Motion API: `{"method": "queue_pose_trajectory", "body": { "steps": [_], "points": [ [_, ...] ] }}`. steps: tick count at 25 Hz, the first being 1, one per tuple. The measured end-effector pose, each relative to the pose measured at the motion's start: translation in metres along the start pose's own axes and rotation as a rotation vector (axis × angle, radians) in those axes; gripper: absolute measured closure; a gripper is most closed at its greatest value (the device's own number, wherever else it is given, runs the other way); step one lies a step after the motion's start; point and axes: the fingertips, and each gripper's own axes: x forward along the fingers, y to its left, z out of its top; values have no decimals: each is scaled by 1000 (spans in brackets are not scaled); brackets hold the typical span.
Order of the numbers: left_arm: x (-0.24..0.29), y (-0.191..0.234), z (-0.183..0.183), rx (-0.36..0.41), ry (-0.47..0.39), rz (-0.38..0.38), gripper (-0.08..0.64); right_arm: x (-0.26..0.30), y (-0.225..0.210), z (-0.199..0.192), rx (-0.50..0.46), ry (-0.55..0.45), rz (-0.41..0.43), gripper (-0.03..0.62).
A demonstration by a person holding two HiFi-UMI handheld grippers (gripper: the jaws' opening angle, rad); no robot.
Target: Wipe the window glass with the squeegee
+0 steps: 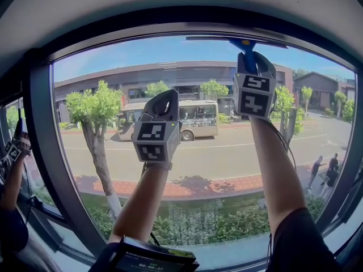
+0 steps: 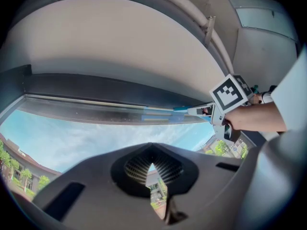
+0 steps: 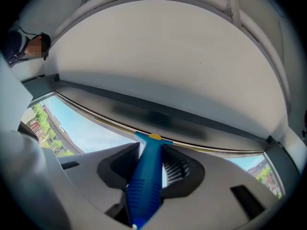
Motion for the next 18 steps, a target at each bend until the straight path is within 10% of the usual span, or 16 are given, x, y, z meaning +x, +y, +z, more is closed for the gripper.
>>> {"method": "queue_pose_trajectory", "body": {
  "steps": [18],
  "points": [
    [-14, -6, -13, -55, 30, 18, 558, -17, 4, -15, -7, 25, 16, 449]
  ]
}}
